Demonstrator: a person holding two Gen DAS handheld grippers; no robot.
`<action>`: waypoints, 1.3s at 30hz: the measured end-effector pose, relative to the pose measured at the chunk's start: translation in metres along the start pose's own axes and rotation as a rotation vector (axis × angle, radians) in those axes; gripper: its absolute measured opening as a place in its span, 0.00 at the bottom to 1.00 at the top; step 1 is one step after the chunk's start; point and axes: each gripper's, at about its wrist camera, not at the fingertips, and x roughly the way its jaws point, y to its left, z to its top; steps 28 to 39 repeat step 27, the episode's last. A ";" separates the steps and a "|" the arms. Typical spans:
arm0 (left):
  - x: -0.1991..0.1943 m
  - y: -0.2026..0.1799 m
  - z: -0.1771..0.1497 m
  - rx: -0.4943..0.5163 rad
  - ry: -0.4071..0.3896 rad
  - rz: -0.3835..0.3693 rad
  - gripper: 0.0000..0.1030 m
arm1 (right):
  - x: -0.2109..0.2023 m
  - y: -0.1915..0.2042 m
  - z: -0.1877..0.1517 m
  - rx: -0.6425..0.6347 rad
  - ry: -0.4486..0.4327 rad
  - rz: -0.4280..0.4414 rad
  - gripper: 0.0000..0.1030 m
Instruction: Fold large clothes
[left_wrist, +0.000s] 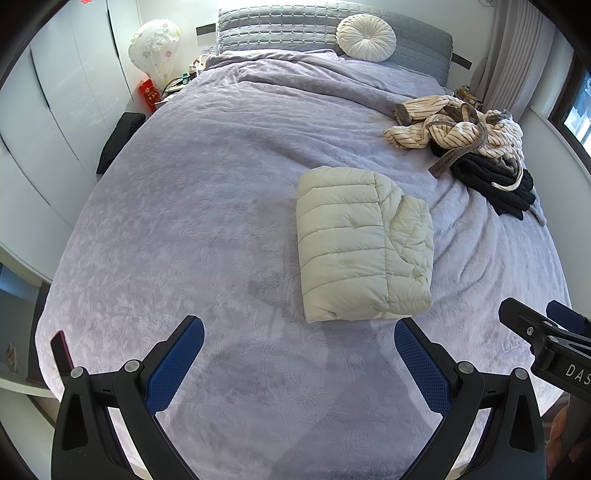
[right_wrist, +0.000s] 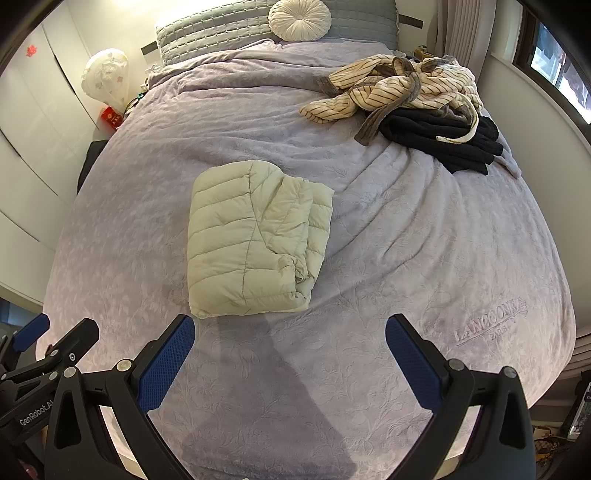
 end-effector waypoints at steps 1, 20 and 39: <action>0.002 0.002 -0.002 -0.001 0.000 0.001 1.00 | -0.001 -0.001 0.001 0.000 0.000 0.000 1.00; 0.002 0.007 0.000 -0.012 -0.007 0.015 1.00 | 0.000 0.000 0.001 0.000 0.001 0.001 1.00; 0.000 0.005 0.000 0.005 -0.012 0.002 1.00 | -0.001 0.000 0.001 -0.001 0.001 0.000 1.00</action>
